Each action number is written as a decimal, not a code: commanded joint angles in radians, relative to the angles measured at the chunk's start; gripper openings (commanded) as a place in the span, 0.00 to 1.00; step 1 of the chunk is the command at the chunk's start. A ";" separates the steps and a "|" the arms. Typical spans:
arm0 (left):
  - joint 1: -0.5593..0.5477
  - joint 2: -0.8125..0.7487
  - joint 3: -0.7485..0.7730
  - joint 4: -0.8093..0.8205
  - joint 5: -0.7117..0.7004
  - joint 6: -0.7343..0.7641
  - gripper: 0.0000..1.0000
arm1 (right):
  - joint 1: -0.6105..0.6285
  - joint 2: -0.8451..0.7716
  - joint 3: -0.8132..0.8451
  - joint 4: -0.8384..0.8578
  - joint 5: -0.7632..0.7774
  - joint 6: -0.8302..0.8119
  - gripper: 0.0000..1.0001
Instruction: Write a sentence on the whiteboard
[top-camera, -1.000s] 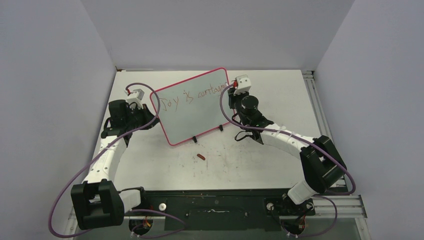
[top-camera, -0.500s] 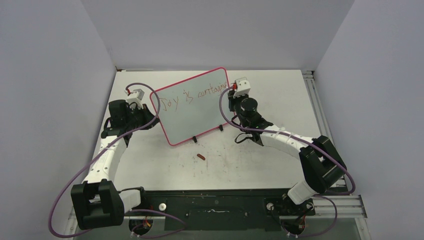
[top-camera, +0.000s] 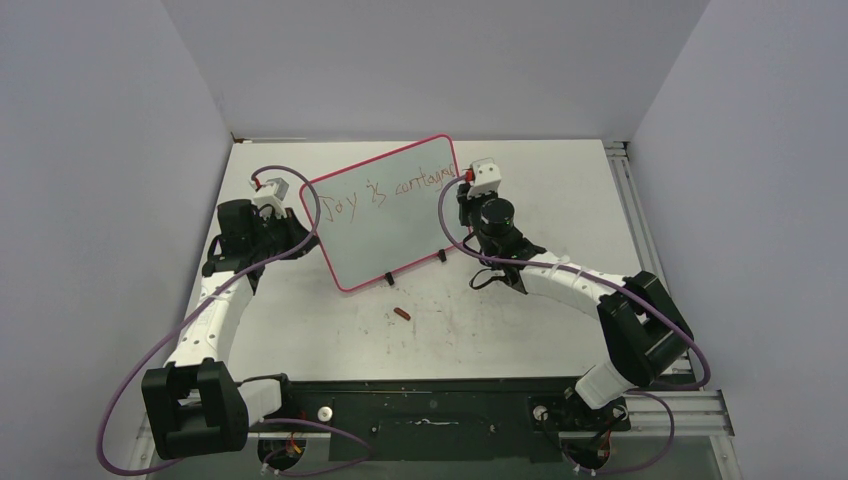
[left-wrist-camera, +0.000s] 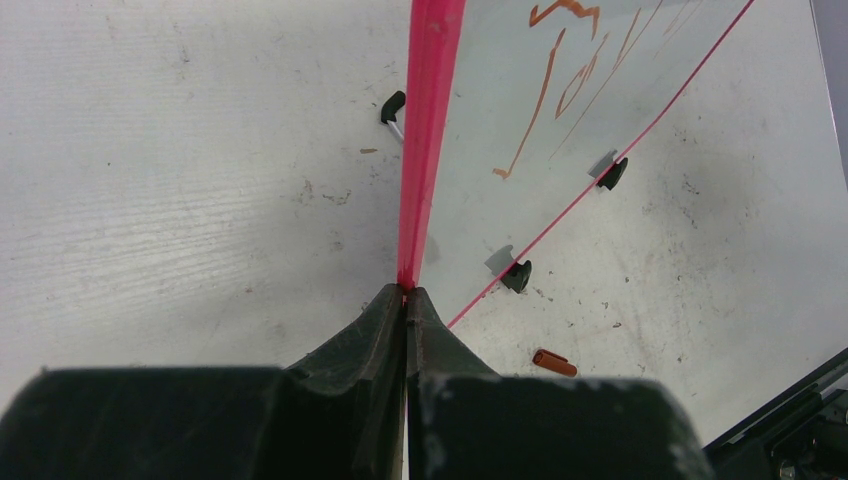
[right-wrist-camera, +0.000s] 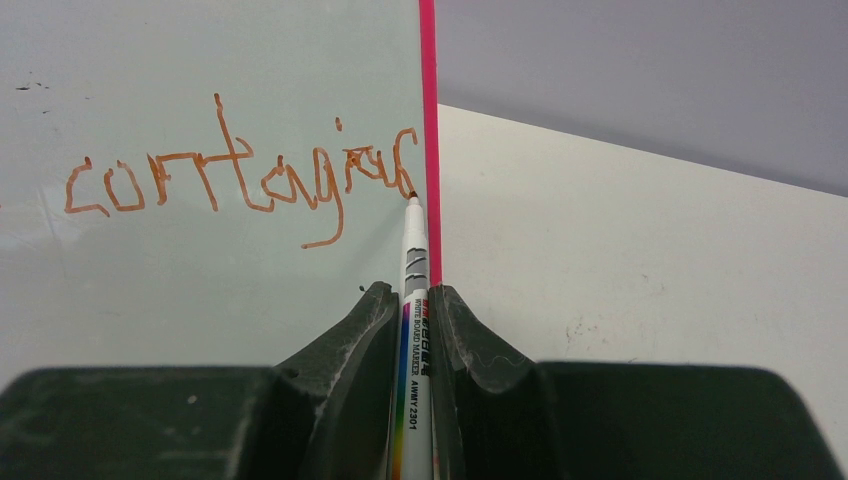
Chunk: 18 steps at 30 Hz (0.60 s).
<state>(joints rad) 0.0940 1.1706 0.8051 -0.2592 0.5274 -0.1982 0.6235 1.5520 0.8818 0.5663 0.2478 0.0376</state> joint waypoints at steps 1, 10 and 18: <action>-0.009 -0.013 0.040 0.018 0.016 0.006 0.00 | 0.004 -0.029 -0.013 0.002 0.013 0.008 0.05; -0.011 -0.014 0.040 0.018 0.016 0.006 0.00 | 0.011 -0.032 -0.019 0.006 -0.013 0.000 0.05; -0.011 -0.015 0.040 0.019 0.018 0.005 0.00 | 0.029 -0.041 -0.026 0.008 -0.024 -0.003 0.05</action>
<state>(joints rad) 0.0940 1.1706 0.8051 -0.2596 0.5270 -0.1982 0.6350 1.5463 0.8661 0.5659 0.2470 0.0364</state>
